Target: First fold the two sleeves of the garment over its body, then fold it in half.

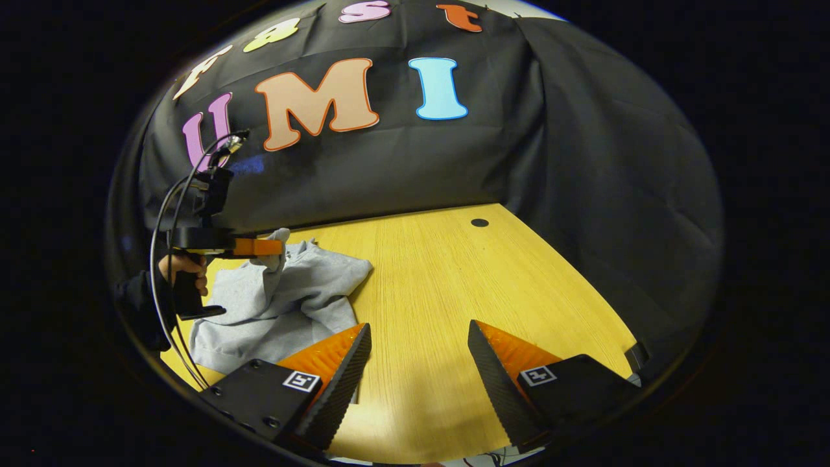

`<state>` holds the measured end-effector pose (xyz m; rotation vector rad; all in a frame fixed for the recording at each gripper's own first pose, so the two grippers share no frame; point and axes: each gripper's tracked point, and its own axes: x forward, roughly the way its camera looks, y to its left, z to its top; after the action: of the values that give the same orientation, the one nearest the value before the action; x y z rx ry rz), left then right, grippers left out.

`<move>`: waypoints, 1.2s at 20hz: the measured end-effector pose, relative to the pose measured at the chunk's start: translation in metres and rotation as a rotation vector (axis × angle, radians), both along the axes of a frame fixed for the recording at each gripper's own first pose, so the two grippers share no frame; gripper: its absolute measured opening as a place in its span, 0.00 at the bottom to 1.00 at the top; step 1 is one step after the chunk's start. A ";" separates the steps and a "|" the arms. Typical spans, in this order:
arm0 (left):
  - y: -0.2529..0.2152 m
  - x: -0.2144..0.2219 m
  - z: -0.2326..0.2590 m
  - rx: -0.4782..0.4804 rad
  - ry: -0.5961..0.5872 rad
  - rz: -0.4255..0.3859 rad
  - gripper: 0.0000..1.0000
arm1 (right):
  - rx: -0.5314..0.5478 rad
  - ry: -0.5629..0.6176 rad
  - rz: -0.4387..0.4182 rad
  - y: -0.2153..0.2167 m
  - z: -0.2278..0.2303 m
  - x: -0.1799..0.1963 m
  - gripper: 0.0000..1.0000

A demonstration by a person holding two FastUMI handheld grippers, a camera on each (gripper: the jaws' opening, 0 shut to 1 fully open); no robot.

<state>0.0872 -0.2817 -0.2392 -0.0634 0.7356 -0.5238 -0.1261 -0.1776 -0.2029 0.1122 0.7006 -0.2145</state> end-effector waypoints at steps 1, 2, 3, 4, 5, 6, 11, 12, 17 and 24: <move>-0.007 -0.001 -0.008 0.009 0.011 -0.009 0.02 | -0.002 0.006 -0.002 -0.002 -0.001 -0.002 0.96; -0.012 -0.003 -0.017 0.021 0.021 -0.019 0.00 | -0.004 0.011 -0.002 -0.004 -0.002 -0.003 0.96; -0.017 -0.004 -0.025 0.038 0.028 -0.028 0.00 | -0.004 0.015 -0.003 -0.005 -0.002 -0.004 0.96; -0.019 -0.005 -0.033 0.058 0.036 -0.033 0.00 | -0.003 0.016 -0.002 -0.005 -0.002 -0.004 0.96; -0.023 -0.007 -0.041 0.069 0.044 -0.040 0.00 | -0.002 0.017 -0.001 -0.005 -0.003 -0.004 0.96; -0.026 -0.009 -0.046 0.074 0.055 -0.047 0.00 | -0.001 0.019 0.001 -0.005 -0.003 -0.004 0.96; -0.033 -0.013 -0.038 -0.015 0.041 -0.036 0.11 | 0.019 0.023 0.042 0.012 -0.008 0.009 0.91; -0.030 -0.011 -0.027 -0.038 0.020 -0.027 0.35 | 0.021 0.020 0.057 0.017 -0.008 0.014 0.91; 0.021 -0.006 0.017 -0.045 -0.110 0.055 0.92 | 0.051 0.010 0.129 0.050 -0.012 0.040 0.91; 0.146 -0.009 0.045 0.031 -0.205 0.209 0.96 | 0.101 -0.005 0.202 0.106 -0.028 0.080 0.96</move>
<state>0.0785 -0.1362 -0.1939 -0.0561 0.5296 -0.3137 -0.0465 -0.0717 -0.2307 0.1372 0.7129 0.0148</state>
